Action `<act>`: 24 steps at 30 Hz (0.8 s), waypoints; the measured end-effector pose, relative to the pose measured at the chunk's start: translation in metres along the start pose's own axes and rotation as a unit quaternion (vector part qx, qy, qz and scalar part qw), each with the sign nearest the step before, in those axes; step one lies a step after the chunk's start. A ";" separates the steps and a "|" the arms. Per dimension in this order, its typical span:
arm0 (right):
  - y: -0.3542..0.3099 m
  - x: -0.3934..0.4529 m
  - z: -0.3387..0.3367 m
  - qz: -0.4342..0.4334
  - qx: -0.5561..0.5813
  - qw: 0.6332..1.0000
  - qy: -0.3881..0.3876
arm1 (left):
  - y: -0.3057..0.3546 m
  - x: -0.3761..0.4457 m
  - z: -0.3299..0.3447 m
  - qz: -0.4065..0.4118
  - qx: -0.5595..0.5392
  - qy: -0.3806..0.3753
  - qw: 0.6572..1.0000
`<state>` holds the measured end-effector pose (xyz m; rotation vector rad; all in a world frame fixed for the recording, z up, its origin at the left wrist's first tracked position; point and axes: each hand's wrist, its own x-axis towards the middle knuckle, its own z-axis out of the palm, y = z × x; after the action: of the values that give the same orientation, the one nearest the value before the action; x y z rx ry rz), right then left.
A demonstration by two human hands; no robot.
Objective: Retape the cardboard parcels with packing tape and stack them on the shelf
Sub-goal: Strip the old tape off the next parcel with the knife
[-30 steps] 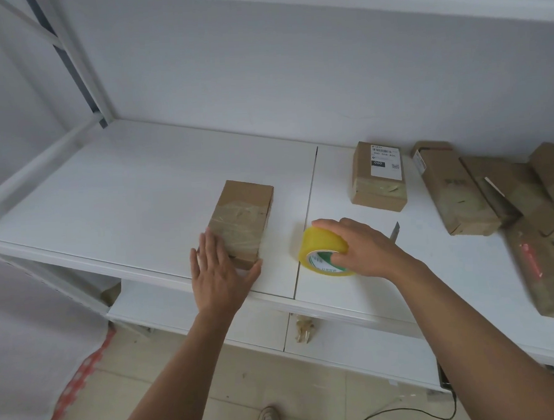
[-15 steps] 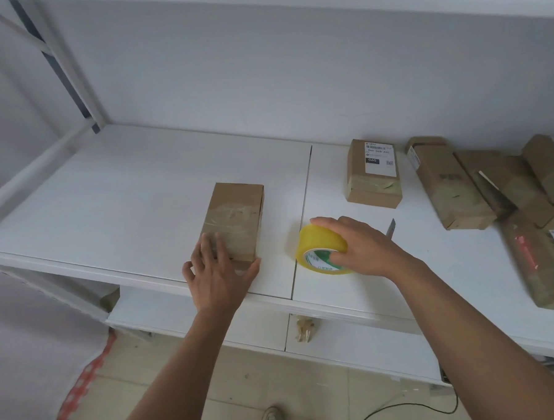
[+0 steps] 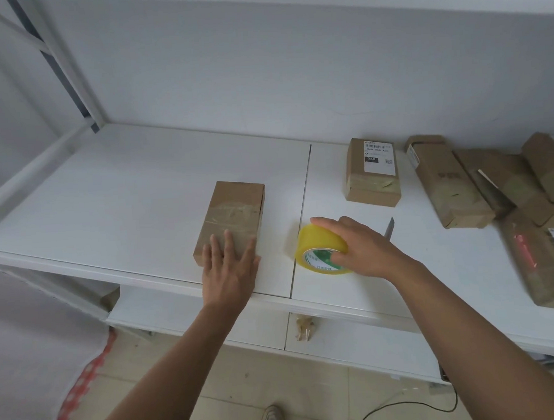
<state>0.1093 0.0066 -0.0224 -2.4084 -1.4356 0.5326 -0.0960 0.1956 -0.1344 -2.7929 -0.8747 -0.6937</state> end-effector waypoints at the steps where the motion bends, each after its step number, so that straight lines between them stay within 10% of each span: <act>1: 0.000 0.000 0.000 0.000 -0.001 1.000 0.001 | 0.002 0.000 0.001 0.003 -0.005 0.009 1.000; 24: 0.026 -0.025 0.013 0.038 0.155 0.987 0.013 | 0.004 0.022 0.005 0.086 -0.101 -0.015 0.991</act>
<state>0.1126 -0.0266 -0.0408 -2.2184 -1.1561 0.6858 -0.0762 0.2051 -0.1284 -3.0170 -0.5886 -0.7537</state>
